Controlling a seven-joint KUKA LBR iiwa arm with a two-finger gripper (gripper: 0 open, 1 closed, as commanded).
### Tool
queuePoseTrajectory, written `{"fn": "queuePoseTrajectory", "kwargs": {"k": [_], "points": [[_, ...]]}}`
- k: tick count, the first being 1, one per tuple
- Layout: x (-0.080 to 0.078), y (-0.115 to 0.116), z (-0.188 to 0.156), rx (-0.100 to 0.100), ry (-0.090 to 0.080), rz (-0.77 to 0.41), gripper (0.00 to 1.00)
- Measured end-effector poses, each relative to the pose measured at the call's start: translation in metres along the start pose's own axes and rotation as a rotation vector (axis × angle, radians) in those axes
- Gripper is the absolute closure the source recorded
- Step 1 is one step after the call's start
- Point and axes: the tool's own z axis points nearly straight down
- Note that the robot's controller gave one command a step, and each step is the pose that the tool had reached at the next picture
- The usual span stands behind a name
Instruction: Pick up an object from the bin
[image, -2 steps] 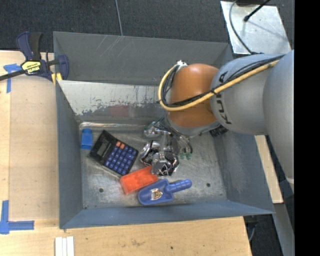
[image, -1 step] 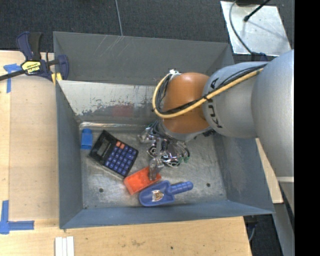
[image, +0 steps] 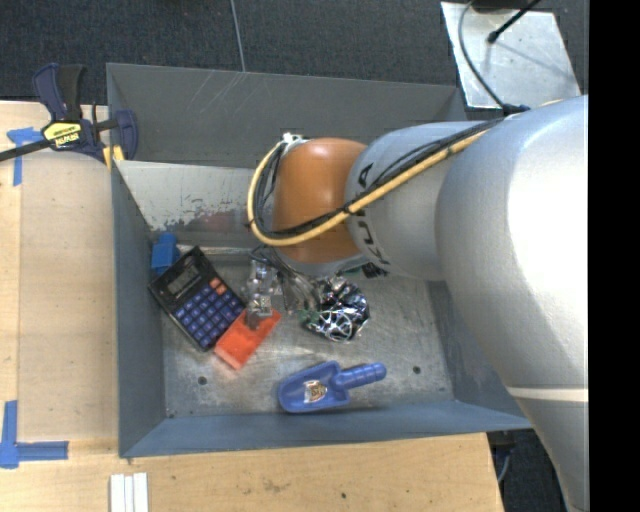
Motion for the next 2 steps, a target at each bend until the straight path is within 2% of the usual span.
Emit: {"fn": "queuePoseTrajectory", "kwargs": {"k": [2], "points": [[0.0015,-0.0006,-0.0049,0.001,0.005,0.0,1.0]]}}
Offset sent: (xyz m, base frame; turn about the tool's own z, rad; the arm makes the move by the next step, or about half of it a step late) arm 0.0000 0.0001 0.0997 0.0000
